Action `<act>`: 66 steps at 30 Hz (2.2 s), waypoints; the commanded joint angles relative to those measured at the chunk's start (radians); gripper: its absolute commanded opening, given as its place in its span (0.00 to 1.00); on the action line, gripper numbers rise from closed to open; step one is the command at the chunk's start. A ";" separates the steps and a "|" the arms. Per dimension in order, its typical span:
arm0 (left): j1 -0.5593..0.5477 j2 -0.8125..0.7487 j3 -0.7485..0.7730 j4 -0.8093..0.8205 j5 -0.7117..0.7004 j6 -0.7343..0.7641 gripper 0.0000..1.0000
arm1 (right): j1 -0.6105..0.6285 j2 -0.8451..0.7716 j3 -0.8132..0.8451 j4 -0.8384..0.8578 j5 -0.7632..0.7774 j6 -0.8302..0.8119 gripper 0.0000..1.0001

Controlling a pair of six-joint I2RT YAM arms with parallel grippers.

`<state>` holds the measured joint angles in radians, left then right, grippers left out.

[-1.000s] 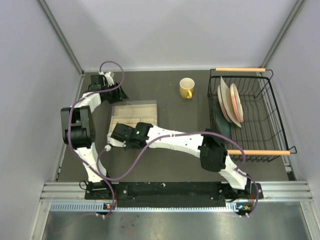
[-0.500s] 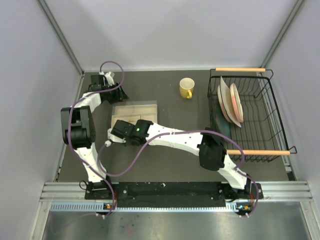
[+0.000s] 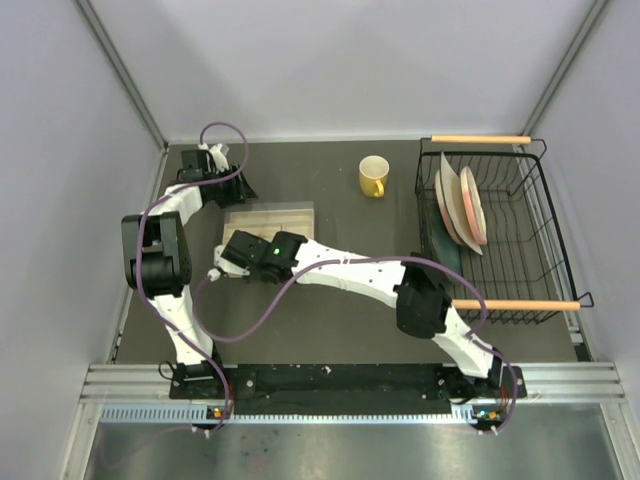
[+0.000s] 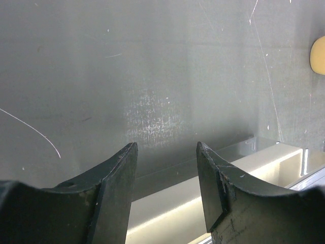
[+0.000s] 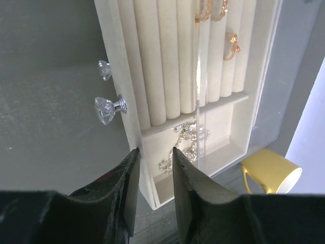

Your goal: Organize the mixed jewelry

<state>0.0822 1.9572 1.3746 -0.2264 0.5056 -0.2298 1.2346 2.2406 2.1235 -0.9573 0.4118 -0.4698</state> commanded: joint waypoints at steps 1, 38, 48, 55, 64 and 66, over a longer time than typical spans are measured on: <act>-0.021 0.046 -0.040 -0.062 -0.001 0.018 0.54 | -0.032 0.025 0.091 0.086 0.054 0.036 0.32; -0.021 0.051 -0.019 -0.079 -0.001 0.047 0.54 | -0.055 -0.213 -0.194 0.023 -0.579 0.119 0.36; -0.021 0.054 -0.016 -0.085 0.001 0.055 0.54 | -0.060 -0.101 -0.108 0.032 -0.538 0.106 0.35; -0.021 0.052 -0.016 -0.087 0.001 0.055 0.54 | -0.092 -0.036 -0.069 0.072 -0.452 0.117 0.35; -0.021 0.052 -0.020 -0.085 0.005 0.055 0.54 | -0.110 -0.006 -0.028 0.123 -0.334 0.114 0.33; -0.021 0.051 -0.020 -0.087 0.004 0.055 0.53 | -0.115 -0.004 -0.020 0.134 -0.320 0.117 0.33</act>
<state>0.0811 1.9572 1.3785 -0.2317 0.5125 -0.1986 1.1336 2.2200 2.0388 -0.8875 0.0257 -0.3557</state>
